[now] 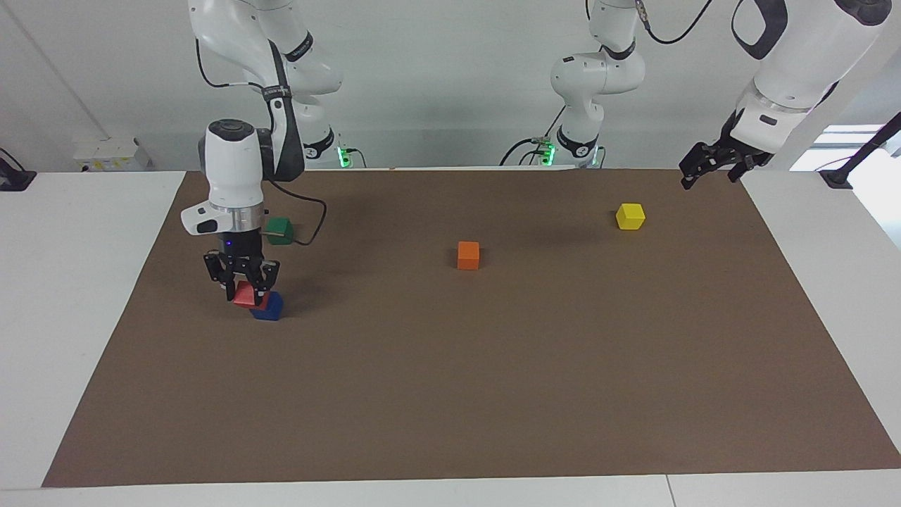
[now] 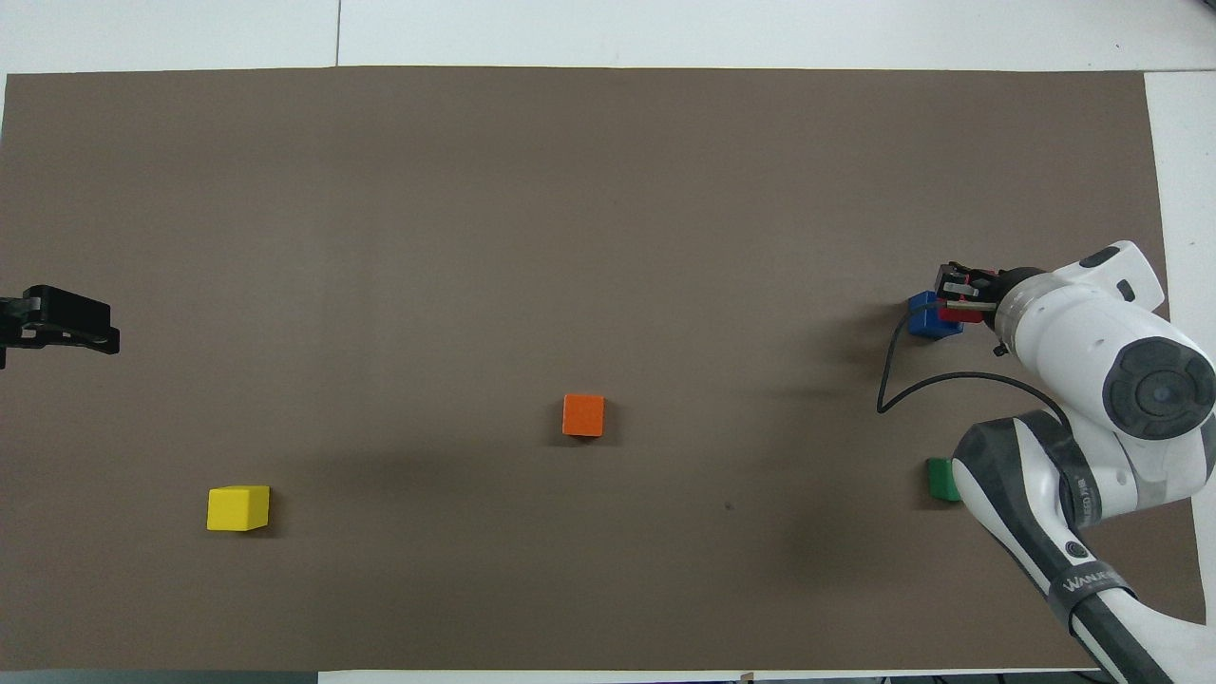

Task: Transfer red block to right arm and stack on blue block
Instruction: 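Lower the red cube onto the blue cube and open the right gripper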

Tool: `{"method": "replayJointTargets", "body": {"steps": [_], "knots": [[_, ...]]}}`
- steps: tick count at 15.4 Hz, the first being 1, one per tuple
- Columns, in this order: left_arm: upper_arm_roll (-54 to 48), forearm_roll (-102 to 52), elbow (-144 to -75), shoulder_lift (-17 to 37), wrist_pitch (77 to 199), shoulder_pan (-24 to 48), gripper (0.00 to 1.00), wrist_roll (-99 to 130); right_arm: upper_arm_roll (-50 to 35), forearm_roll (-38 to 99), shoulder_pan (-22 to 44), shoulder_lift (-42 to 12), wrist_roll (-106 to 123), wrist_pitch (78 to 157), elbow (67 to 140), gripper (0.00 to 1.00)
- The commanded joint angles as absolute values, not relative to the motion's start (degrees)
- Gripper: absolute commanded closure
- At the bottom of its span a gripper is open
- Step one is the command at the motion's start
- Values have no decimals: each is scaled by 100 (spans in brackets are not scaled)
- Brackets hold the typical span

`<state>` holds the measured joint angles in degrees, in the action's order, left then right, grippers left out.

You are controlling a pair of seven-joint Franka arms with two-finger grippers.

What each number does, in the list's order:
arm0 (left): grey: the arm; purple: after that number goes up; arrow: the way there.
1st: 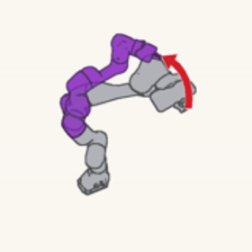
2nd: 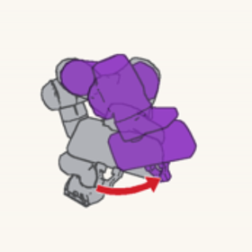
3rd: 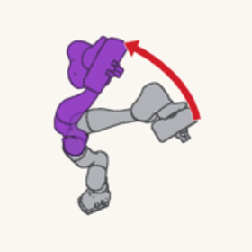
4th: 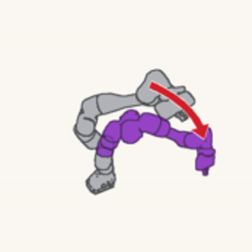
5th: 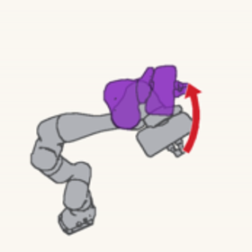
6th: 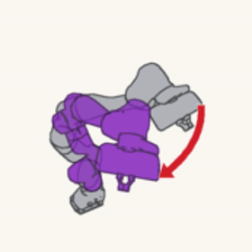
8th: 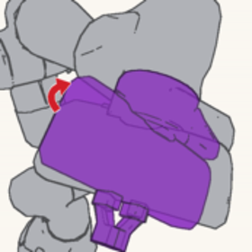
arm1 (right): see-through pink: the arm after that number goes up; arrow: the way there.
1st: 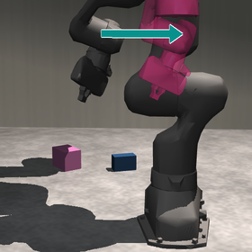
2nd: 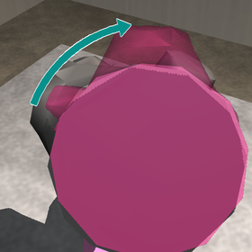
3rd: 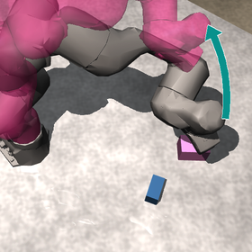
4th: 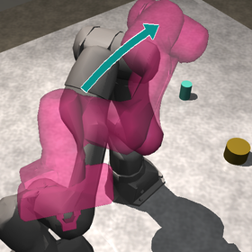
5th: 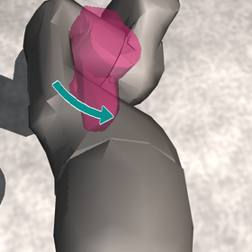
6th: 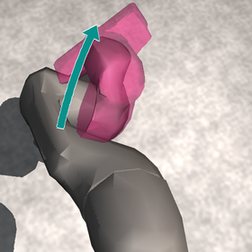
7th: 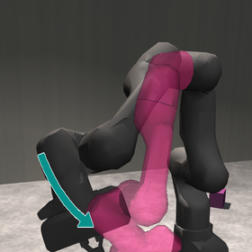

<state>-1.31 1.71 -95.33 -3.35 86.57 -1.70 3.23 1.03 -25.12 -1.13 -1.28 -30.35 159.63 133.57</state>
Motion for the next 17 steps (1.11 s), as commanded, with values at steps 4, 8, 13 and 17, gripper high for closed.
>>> {"method": "replayJointTargets", "body": {"steps": [4,8,13,17], "knots": [[-26,158,-9545,-404,8569,-44,0,299,35,-2689,-158,26,-3217,15987,13500,100],[-26,158,-9536,-413,8622,-61,0,308,35,-2689,-158,-44,-3199,16022,13491,100],[-18,158,-9580,-466,8596,-123,0,308,35,-2698,-158,-158,-3199,16049,13447,100],[-18,158,-9580,-466,8596,-123,0,308,35,-2690,-158,-263,-3199,16207,13430,100]]}}
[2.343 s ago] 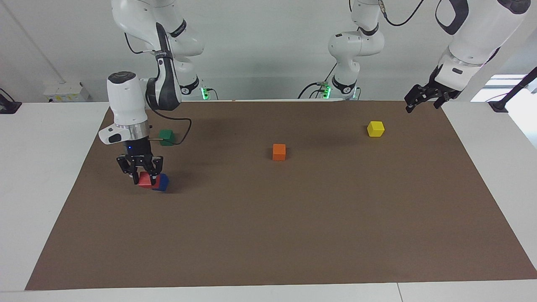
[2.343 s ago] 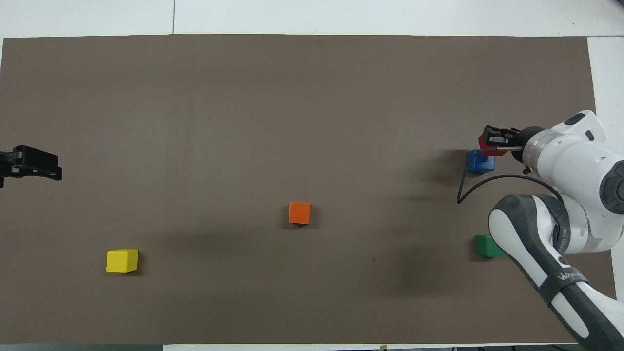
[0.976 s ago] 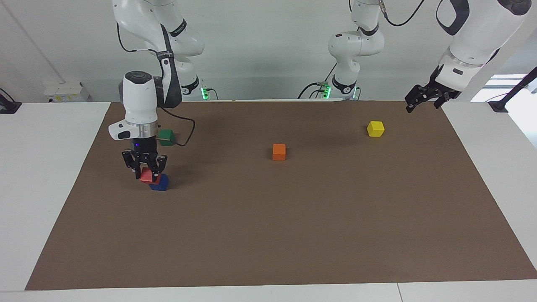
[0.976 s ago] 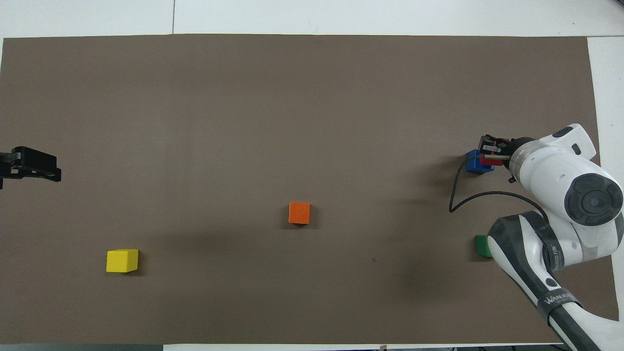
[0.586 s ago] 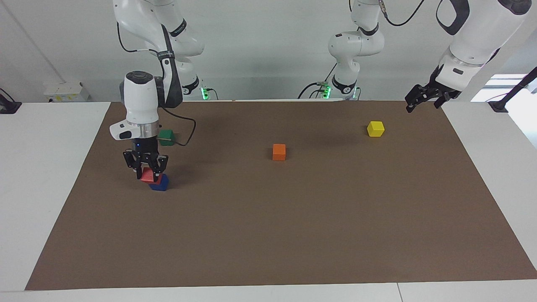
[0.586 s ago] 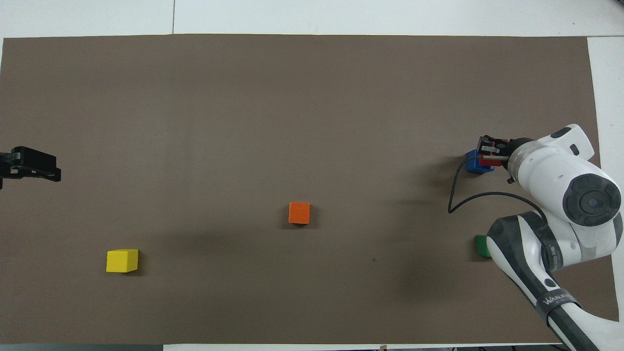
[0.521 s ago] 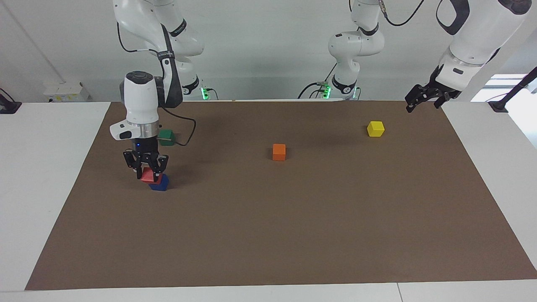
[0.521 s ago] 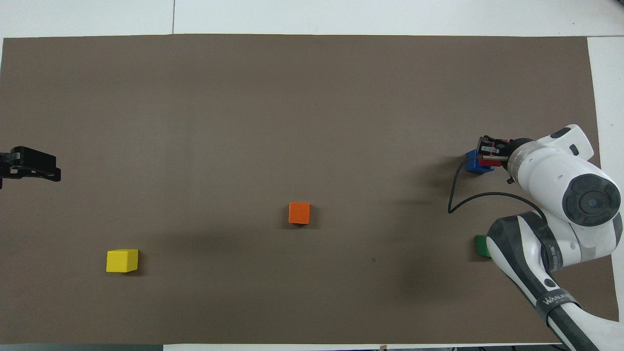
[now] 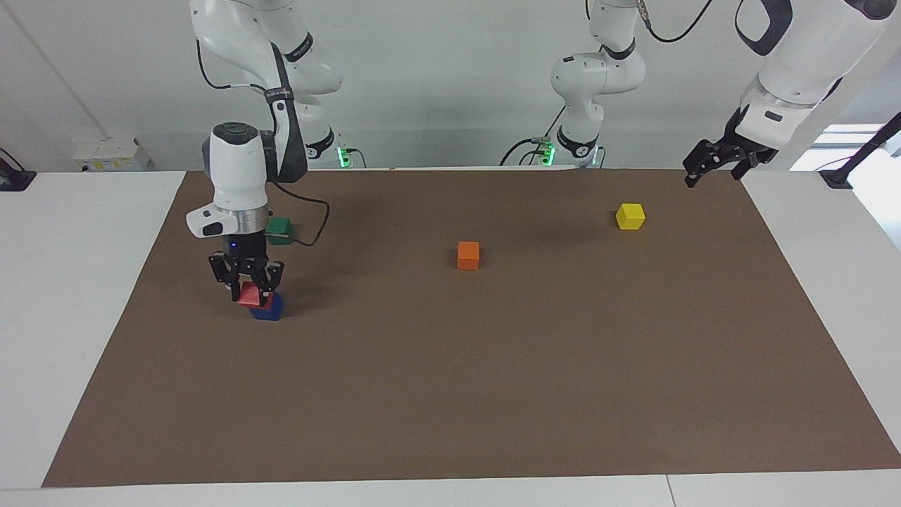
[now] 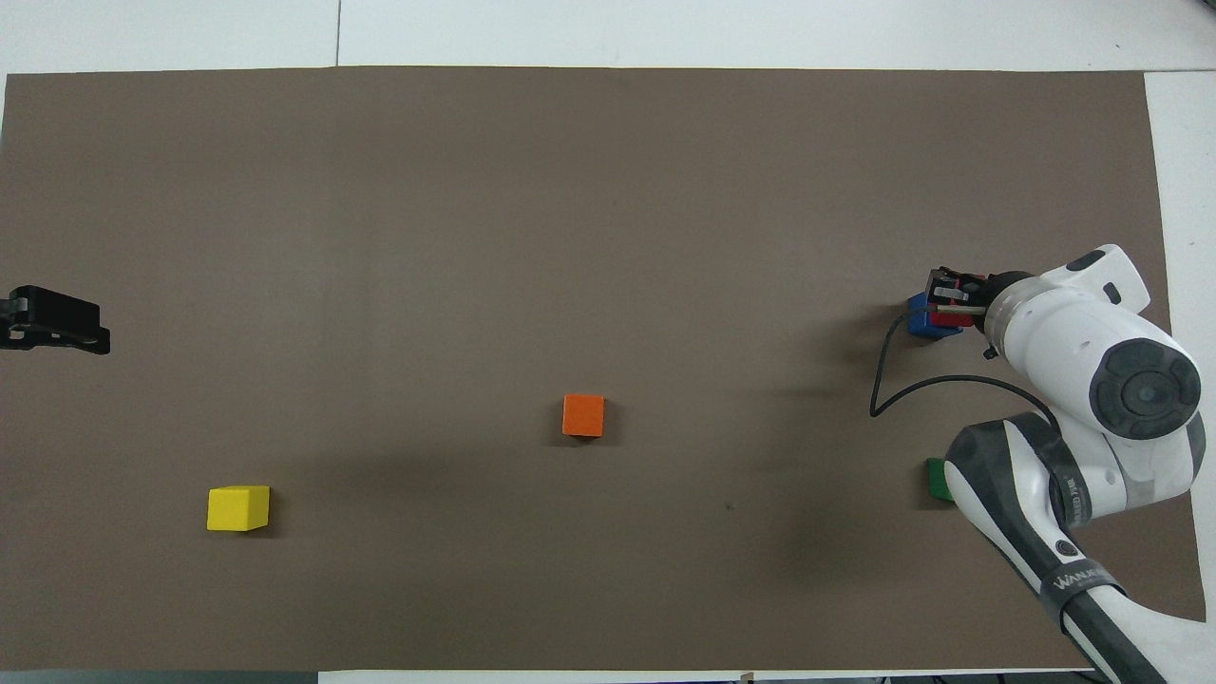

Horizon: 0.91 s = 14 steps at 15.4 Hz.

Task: Transfer red block to right arm and stack on blue block
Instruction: 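Lower the red cube onto the blue cube and open the right gripper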

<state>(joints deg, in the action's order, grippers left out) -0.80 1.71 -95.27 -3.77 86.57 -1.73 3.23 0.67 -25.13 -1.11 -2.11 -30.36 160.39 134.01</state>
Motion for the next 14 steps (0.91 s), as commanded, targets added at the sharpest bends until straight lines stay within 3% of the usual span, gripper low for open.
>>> {"method": "replayJointTargets", "body": {"steps": [1,11,14], "knots": [[-18,158,-9580,-466,8596,-123,0,308,35,-2689,-158,-255,-3199,16198,13438,100],[-18,158,-9580,-466,8596,-123,0,308,35,-2690,-167,-246,-3199,16172,13447,100],[-18,158,-9580,-466,8596,-123,0,308,35,-2698,-167,-246,-3217,16163,13447,50]]}}
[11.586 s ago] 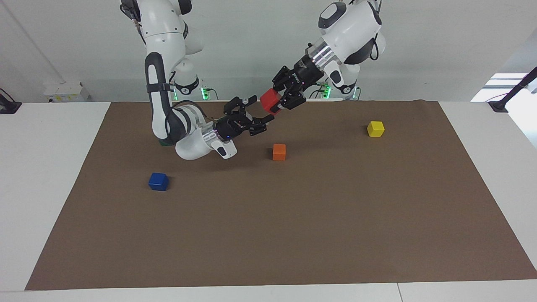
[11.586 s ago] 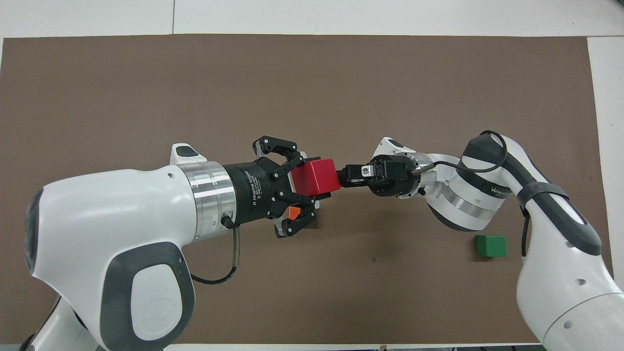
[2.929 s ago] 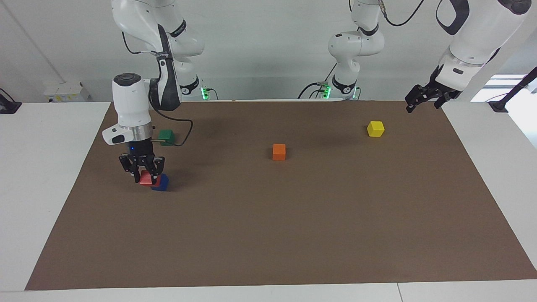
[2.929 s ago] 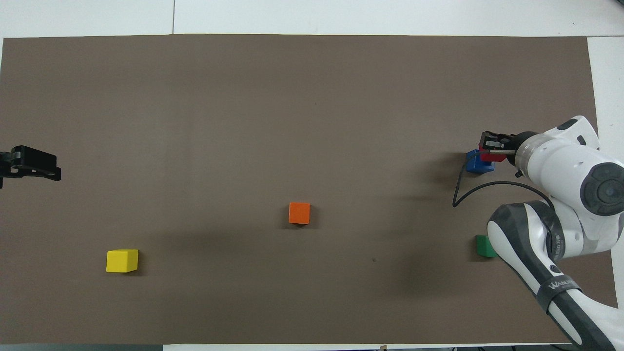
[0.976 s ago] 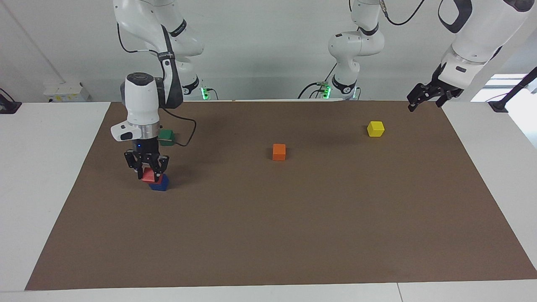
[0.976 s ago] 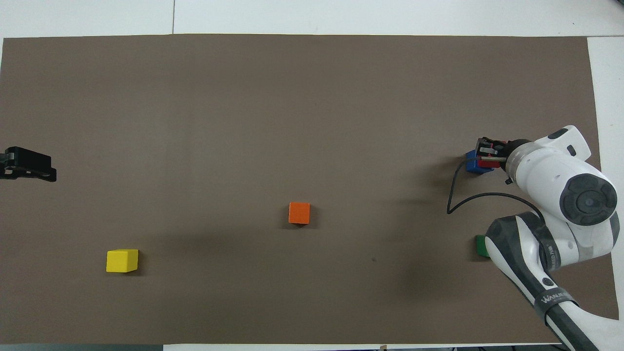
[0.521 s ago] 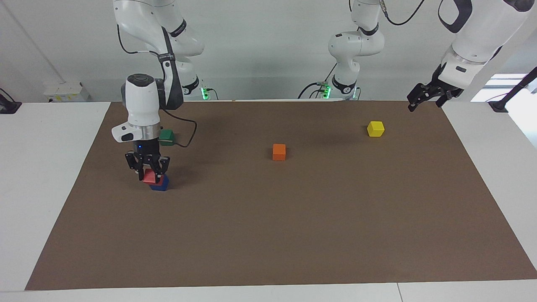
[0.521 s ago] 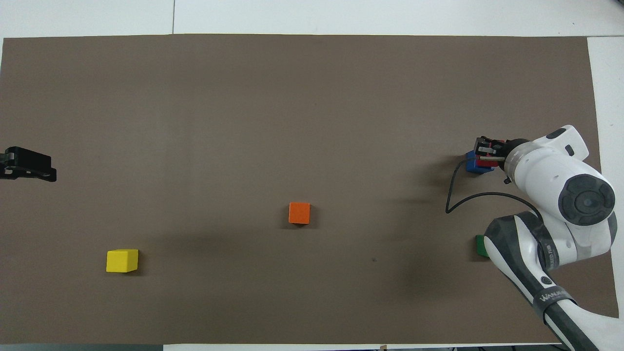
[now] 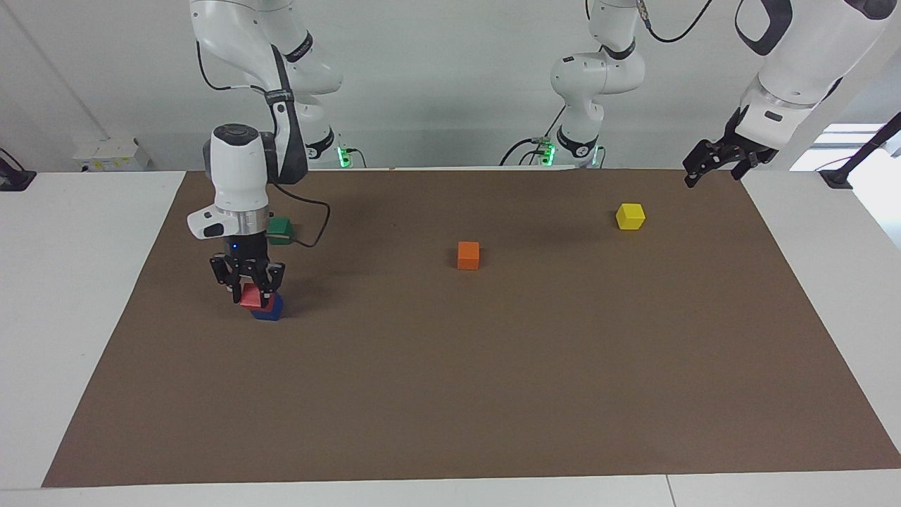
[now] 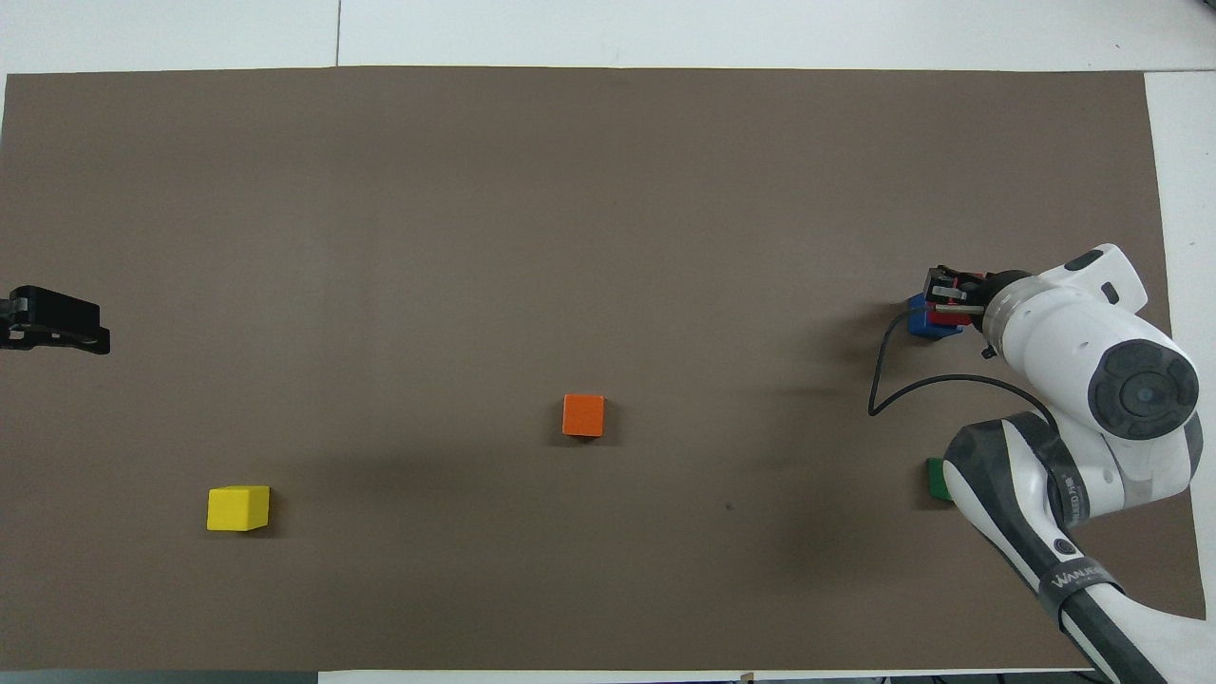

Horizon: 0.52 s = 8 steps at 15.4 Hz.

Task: Transfer red block to right arm and stack on blue block
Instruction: 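Lower the red cube onto the blue cube and open the right gripper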

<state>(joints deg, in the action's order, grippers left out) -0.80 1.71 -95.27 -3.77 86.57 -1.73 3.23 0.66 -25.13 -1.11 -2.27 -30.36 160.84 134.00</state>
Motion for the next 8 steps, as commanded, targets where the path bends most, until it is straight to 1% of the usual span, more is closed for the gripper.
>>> {"method": "replayJointTargets", "body": {"steps": [1,2,3,4,8], "knots": [[-18,158,-9580,-466,8596,-123,0,308,35,-2698,-167,-246,-3225,16163,13439,36],[-18,158,-9580,-466,8596,-123,0,308,35,-2698,-167,-246,-3234,16163,13438,20],[-18,158,-9580,-466,8596,-123,0,308,35,-2698,-167,-246,-3234,16154,13438,9],[-18,158,-9580,-466,8596,-123,0,308,35,-2690,-167,-246,-3234,16154,13438,1],[-18,158,-9580,-466,8596,-123,0,308,35,-2698,-167,-246,-3234,16128,13430,0]]}}
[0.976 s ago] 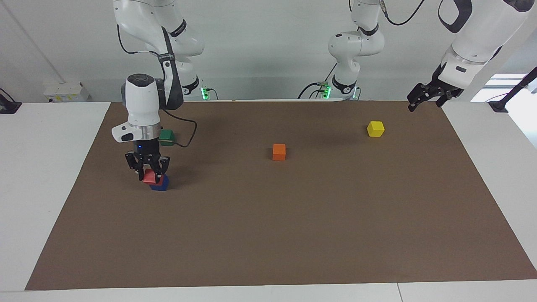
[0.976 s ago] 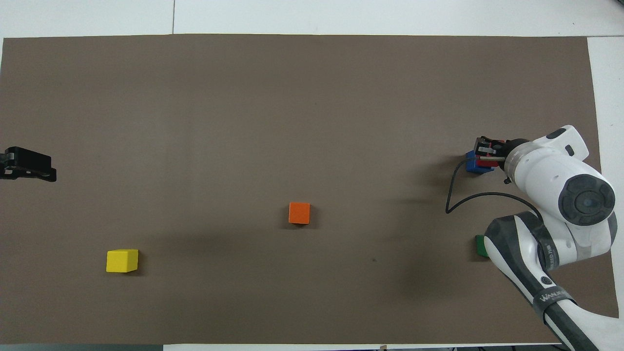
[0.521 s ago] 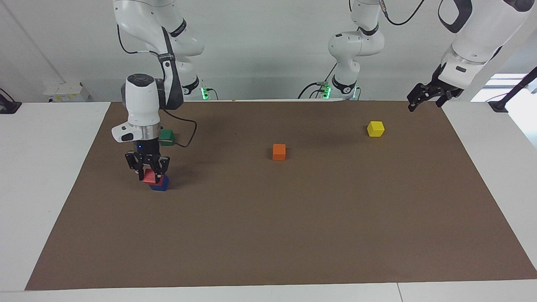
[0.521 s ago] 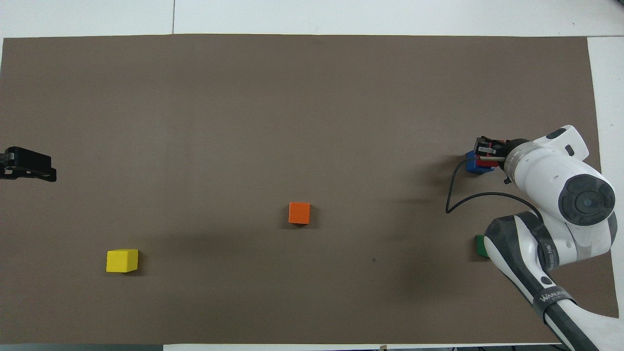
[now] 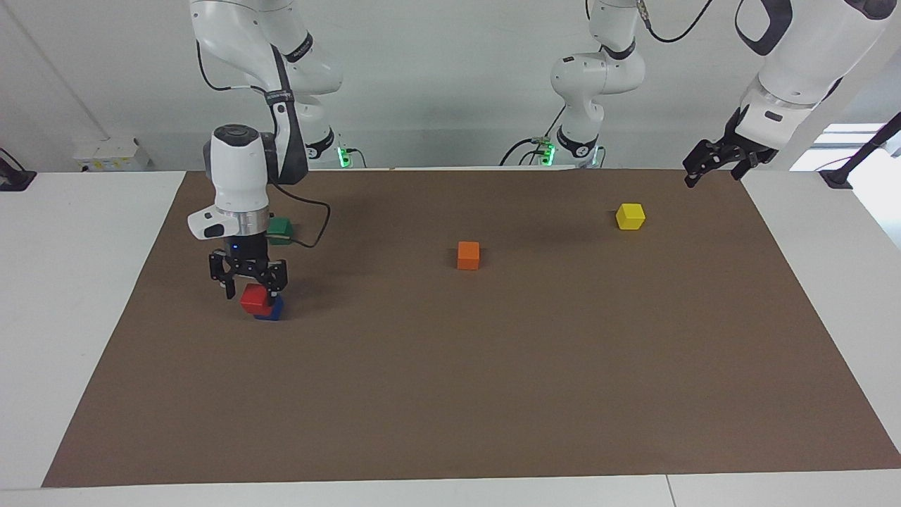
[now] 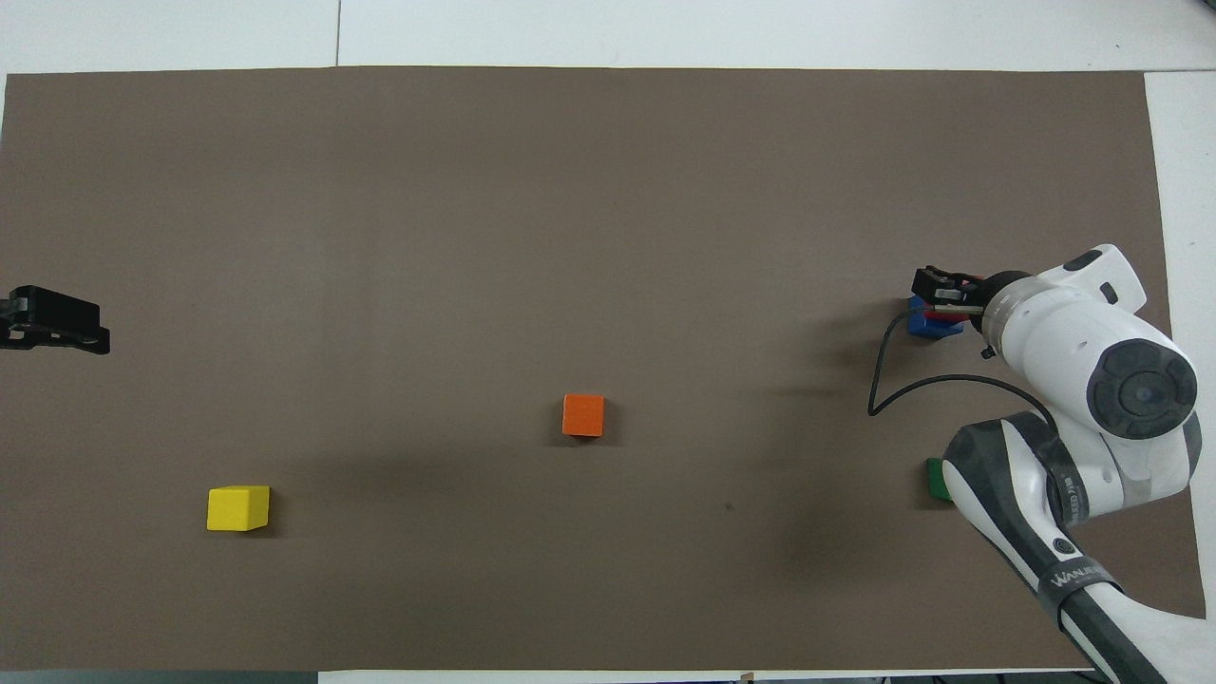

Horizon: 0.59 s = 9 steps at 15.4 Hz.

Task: Transfer red block to right arm and stack on blue block
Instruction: 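Lower the red cube onto the blue cube and open the right gripper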

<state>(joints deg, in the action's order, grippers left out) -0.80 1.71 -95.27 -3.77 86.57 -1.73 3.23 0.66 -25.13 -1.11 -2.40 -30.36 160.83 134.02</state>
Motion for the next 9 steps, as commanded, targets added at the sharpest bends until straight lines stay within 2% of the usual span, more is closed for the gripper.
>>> {"method": "replayJointTargets", "body": {"steps": [1,4,9], "knots": [[-18,158,-9580,-466,8596,-123,0,308,35,-2690,-167,-246,-3243,16119,13421,0],[-18,158,-9580,-466,8596,-123,0,308,9,-2593,-167,-185,-3226,15630,13237,0],[-18,150,-9580,-466,8596,-123,0,308,-378,-1261,-158,123,-2552,13610,12325,0]]}}
